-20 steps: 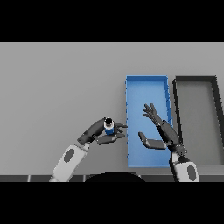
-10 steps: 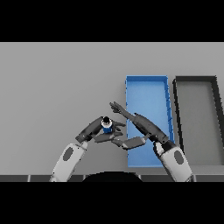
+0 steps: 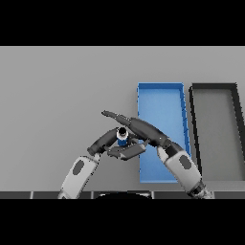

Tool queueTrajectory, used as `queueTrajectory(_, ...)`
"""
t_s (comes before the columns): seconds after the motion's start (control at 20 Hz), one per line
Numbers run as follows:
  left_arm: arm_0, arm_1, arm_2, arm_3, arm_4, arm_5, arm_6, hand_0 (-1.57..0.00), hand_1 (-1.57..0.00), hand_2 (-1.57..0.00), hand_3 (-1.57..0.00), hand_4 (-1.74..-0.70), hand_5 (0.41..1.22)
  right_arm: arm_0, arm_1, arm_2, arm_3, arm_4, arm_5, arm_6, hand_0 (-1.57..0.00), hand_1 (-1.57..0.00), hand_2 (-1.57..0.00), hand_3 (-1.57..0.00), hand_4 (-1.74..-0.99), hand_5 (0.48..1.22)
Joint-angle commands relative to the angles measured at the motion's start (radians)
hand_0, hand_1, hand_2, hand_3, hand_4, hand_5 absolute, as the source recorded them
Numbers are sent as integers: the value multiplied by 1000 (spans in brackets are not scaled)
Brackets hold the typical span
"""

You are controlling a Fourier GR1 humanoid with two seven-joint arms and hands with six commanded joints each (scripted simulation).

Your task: Pick up the blue pipe and place it into the blue bin.

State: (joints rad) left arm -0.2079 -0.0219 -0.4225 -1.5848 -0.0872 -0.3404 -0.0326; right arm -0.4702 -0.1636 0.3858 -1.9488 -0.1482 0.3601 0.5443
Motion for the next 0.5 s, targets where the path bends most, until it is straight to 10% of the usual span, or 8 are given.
queueTrajectory(0.0, 6, -5, -2, -2, -11, 3, 6, -1571, -1571, -1571, -1571, -1465, 1221, -13, 7, 4, 18, 0, 9, -5, -69, -108, -166, -44, -1204, 497)
queueTrajectory(0.25, 7, -5, 14, -14, -29, -11, 62, -1571, -1571, -1571, -1571, -1622, 1221, -41, 34, 13, 77, 0, 36, -45, -876, -877, -910, -762, -1467, 518)
queueTrajectory(0.45, 22, -36, 30, -6, -1, -33, 30, -1571, -1571, -1571, -1532, -1690, 1221, -37, 70, 21, 80, -39, 15, -50, -1286, -1287, -1300, -1102, -1606, 765)
